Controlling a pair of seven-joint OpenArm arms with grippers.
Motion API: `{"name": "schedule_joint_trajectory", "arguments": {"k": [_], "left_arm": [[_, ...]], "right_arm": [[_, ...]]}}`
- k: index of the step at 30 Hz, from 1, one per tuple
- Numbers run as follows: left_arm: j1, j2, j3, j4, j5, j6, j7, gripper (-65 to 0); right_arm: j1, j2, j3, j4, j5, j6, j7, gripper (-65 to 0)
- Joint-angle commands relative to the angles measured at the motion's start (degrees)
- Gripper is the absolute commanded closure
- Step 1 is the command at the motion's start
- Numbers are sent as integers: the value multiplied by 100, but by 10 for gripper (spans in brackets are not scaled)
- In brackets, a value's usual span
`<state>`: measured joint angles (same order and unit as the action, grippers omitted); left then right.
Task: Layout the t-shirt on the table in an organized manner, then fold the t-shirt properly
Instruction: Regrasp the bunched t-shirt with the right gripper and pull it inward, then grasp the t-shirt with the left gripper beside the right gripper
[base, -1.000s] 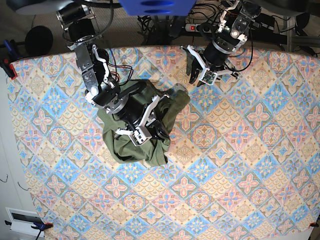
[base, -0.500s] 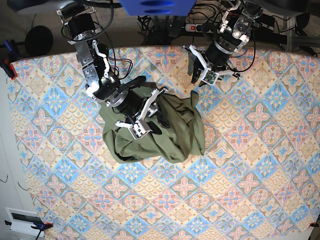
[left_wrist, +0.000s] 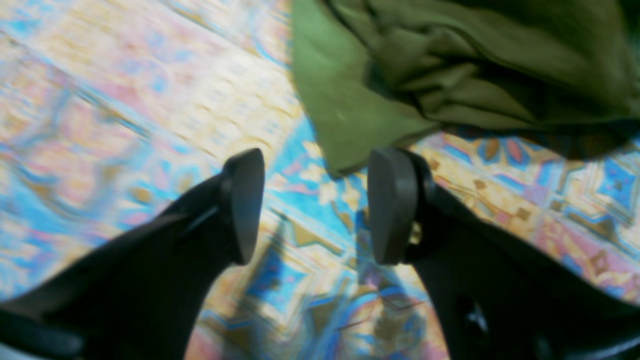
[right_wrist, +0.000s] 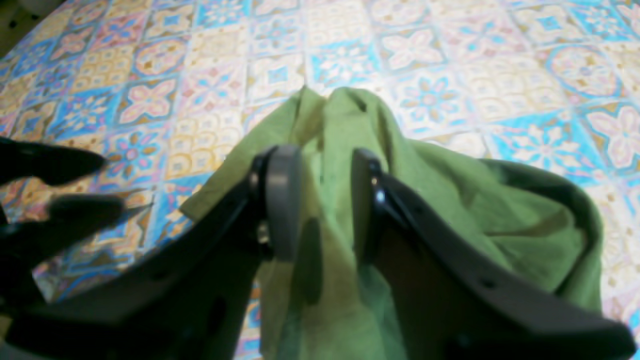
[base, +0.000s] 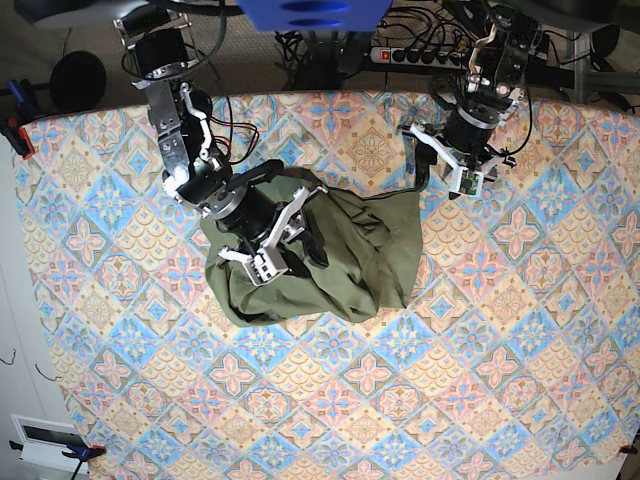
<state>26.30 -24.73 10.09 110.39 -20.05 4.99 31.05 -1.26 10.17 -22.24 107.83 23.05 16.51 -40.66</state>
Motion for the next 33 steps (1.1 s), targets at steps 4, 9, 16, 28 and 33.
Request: {"name": "schedule_joint_trajectory", "arguments": {"k": [4,9,16,28,33], "left_arm": [[-358,-169,-160,-397,-1102,32,-120,-337],[-718,-213,-143,-810,-1929,15,-120,-337],[-1193,-204,235,-1443,-2764,6,-120,-337],[-1870,-63,912,-2349,-3388,-29,-67,-328],[-2151,130,956,-2577,-3397,-557,733,-135]], "right_arm": [[95,-2,22,122,82,23,159,-177],[95,7,22,122,82,23,159,-177],[95,7,22,122,82,23,159,-177],[95,7,110,131,82,23,150,-177],[95,7,92,131,82,23,141,-177]]}}
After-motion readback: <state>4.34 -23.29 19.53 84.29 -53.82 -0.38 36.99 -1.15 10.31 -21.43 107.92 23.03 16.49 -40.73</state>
